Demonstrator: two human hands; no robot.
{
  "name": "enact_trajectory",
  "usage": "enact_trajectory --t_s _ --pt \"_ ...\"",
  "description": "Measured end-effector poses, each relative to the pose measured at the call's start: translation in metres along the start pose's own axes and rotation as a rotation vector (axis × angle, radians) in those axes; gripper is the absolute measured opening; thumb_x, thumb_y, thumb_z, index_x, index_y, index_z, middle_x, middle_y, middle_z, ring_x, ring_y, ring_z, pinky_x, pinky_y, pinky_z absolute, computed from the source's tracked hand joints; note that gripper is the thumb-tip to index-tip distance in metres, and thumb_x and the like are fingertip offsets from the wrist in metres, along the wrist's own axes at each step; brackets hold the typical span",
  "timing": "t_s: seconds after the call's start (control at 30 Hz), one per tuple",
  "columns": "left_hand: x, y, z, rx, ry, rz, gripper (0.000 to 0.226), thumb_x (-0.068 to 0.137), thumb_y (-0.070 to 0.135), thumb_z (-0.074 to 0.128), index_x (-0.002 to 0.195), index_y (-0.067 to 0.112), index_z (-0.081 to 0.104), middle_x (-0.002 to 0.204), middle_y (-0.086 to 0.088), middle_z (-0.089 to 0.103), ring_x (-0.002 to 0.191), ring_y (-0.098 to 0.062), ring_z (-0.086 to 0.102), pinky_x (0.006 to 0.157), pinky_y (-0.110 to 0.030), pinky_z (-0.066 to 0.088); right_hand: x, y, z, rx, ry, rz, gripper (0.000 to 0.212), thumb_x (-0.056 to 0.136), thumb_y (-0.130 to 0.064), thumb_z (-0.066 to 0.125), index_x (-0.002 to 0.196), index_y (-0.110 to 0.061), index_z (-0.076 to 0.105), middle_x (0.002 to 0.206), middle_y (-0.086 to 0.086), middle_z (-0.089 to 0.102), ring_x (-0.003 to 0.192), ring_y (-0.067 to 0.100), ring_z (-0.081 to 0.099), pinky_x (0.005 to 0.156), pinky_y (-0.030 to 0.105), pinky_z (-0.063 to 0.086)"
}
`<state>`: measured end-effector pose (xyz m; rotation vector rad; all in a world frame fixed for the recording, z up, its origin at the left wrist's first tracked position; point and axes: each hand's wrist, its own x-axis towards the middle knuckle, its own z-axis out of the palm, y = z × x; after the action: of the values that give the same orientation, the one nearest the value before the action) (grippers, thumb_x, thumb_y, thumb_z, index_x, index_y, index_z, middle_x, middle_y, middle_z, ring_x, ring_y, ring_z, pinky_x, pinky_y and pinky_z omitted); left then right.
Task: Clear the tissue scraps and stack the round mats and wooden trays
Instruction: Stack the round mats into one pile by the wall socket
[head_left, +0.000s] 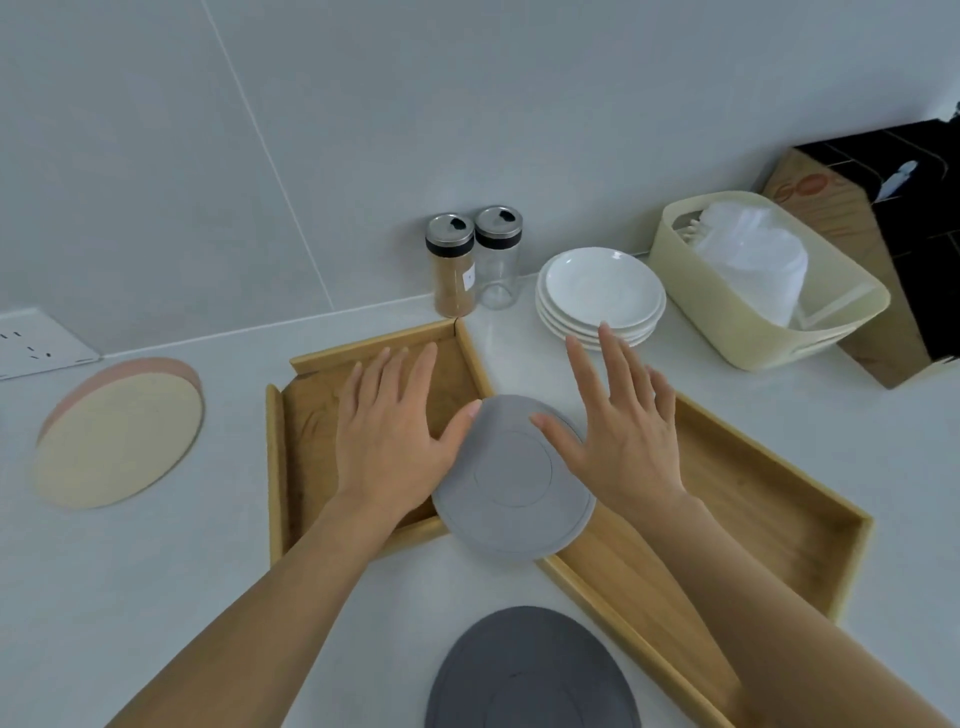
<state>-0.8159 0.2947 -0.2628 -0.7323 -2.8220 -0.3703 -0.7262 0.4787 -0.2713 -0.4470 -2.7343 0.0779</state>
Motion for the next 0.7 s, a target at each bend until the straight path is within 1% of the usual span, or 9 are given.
enact_trajectory --t_s 0.07,0.13,0.2,0.27,0.33,0.43,0.5,0.57,0.7 --pt "-0.005 0.007 0.001 -0.099 -0.121 -0.132 0.071 0.087 0.064 0.031 0.136 0.013 0.036 0.123 -0.011 0.058 0.114 -0.029 0.052 0.096 -0.042 0.040 -0.007 0.003 0.001 0.072 -0.048 0.039 0.060 0.084 -0.047 0.058 0.126 -0.006 0.048 0.119 0.017 0.060 0.101 0.036 0.060 0.081 0.044 0.047" --pt "-0.010 0.010 0.004 -0.155 -0.281 -0.244 0.070 0.087 0.064 0.029 0.134 0.013 0.033 0.114 -0.010 0.061 0.103 -0.028 0.056 0.083 -0.040 0.047 -0.014 0.005 -0.002 0.154 -0.143 0.133 0.048 0.086 -0.042 0.059 0.114 -0.003 0.053 0.096 0.013 0.064 0.081 0.033 0.063 0.064 0.036 0.046" --pt "-0.013 0.011 0.008 -0.167 -0.418 -0.290 0.070 0.085 0.066 0.031 0.132 0.014 0.035 0.116 -0.007 0.059 0.103 -0.027 0.057 0.079 -0.038 0.048 -0.019 0.008 -0.005 0.154 -0.309 0.258 0.048 0.089 -0.047 0.049 0.116 -0.007 0.047 0.088 0.006 0.062 0.075 0.027 0.060 0.058 0.031 0.043" --pt "-0.013 0.012 0.009 -0.220 -0.503 -0.320 0.064 0.084 0.065 0.038 0.125 0.016 0.042 0.114 -0.003 0.059 0.100 -0.024 0.058 0.077 -0.037 0.049 -0.023 0.010 -0.006 0.182 -0.446 0.341 0.046 0.089 -0.052 0.045 0.109 -0.010 0.044 0.086 0.005 0.060 0.076 0.027 0.060 0.062 0.034 0.046" --pt "-0.012 0.012 0.008 -0.318 -0.562 -0.372 0.052 0.084 0.059 0.047 0.115 0.017 0.046 0.101 0.002 0.058 0.091 -0.019 0.057 0.074 -0.036 0.048 -0.027 0.010 -0.004 0.300 -0.520 0.406 0.040 0.090 -0.051 0.044 0.097 -0.012 0.043 0.087 0.005 0.060 0.079 0.028 0.061 0.070 0.038 0.050" --pt "-0.010 0.009 0.008 -0.463 -0.576 -0.438 0.030 0.085 0.041 0.058 0.103 0.019 0.047 0.088 0.006 0.055 0.084 -0.015 0.056 0.075 -0.036 0.049 -0.032 0.007 0.000 0.581 -0.579 0.493 0.030 0.092 -0.041 0.047 0.100 -0.012 0.047 0.090 0.003 0.061 0.078 0.022 0.062 0.072 0.043 0.054" --pt "-0.009 0.006 0.006 -0.610 -0.543 -0.488 0.022 0.086 0.029 0.061 0.099 0.019 0.047 0.087 0.002 0.056 0.081 -0.015 0.056 0.074 -0.036 0.051 -0.032 0.004 -0.004 0.704 -0.536 0.538 0.023 0.092 -0.032 0.049 0.100 -0.011 0.049 0.091 0.003 0.060 0.080 0.021 0.060 0.073 0.043 0.055" --pt "-0.008 0.007 0.000 -0.765 -0.505 -0.531 0.016 0.088 0.020 0.060 0.098 0.016 0.047 0.085 -0.001 0.054 0.075 -0.013 0.056 0.062 -0.030 0.053 -0.029 0.000 -0.011 0.710 -0.468 0.510 0.016 0.093 -0.025 0.049 0.098 -0.010 0.049 0.085 0.002 0.057 0.077 0.018 0.057 0.069 0.039 0.051" --pt "-0.010 0.001 -0.010 -0.738 -0.382 -0.475 0.012 0.091 0.019 0.056 0.097 0.017 0.047 0.086 0.002 0.052 0.074 -0.012 0.057 0.051 -0.025 0.053 -0.016 -0.019 -0.025 0.651 -0.377 0.385 0.012 0.095 -0.024 0.046 0.097 -0.013 0.047 0.075 -0.001 0.052 0.067 0.016 0.051 0.061 0.035 0.045"
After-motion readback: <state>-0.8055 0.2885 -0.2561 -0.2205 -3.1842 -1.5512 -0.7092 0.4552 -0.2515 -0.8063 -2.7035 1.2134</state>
